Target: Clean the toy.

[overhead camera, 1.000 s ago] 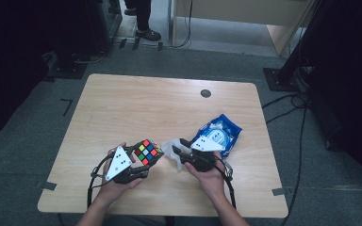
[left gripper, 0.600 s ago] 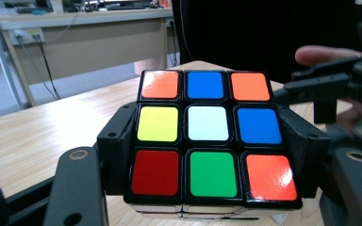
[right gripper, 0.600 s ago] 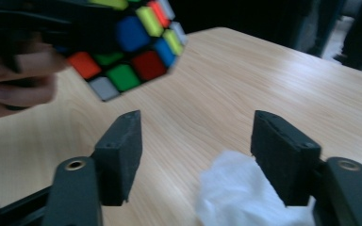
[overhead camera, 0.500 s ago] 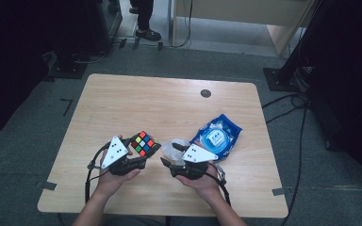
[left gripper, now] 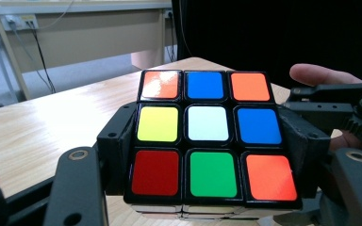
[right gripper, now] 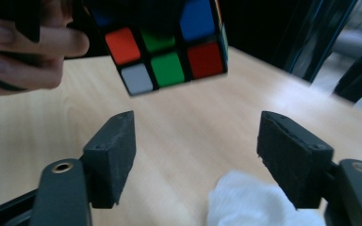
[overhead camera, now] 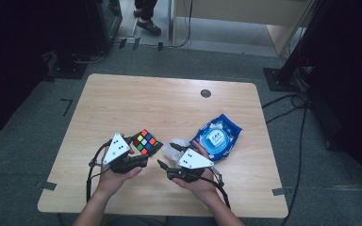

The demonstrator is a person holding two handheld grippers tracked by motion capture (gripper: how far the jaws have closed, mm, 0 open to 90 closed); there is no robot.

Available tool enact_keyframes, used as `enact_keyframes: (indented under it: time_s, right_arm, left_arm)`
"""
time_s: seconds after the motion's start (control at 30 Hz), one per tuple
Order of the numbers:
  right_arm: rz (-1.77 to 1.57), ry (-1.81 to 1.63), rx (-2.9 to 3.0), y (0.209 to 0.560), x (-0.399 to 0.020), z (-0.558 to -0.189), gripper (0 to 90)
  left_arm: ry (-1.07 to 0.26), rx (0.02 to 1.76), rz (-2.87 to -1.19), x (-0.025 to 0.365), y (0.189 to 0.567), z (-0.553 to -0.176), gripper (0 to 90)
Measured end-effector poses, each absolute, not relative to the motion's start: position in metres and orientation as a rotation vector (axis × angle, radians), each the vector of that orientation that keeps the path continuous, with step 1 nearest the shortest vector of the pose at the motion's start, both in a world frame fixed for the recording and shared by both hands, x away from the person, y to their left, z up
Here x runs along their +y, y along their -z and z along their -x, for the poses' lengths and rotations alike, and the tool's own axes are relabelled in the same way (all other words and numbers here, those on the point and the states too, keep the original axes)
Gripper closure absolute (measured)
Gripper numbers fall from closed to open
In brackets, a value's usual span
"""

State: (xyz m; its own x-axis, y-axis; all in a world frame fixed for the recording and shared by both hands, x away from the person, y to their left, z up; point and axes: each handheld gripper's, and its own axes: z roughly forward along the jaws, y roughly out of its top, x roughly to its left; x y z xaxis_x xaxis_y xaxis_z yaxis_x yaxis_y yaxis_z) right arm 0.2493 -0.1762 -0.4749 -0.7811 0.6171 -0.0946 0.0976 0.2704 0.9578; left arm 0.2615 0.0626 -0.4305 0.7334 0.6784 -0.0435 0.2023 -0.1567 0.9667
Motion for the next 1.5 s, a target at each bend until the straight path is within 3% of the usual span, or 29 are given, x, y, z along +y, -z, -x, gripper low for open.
enact_keyframes:
  time_s: [0.37,0.53,0.97,1.2,1.5]
  right_arm:
    - [-0.523,-1.49,1.998,0.476,-0.158,-0.241,21.8]
    - [-0.513,-1.46,1.921,0.476,-0.154,-0.237,31.7]
    - [-0.514,-1.46,2.013,0.471,-0.156,-0.239,34.7]
    - [-0.573,-1.452,2.056,0.472,-0.167,-0.248,34.8]
    - [-0.725,-1.497,2.088,0.462,-0.19,-0.261,34.8]
  left_arm:
    - [-0.422,0.717,-1.749,0.047,0.429,-0.258,34.1]
    - [-0.387,0.732,-1.751,0.044,0.43,-0.258,34.1]
    - [-0.263,0.768,-1.703,0.055,0.433,-0.267,29.8]
    - [-0.284,0.755,-1.665,0.071,0.43,-0.268,23.0]
    - [-0.461,0.661,-1.81,0.074,0.446,-0.265,21.3]
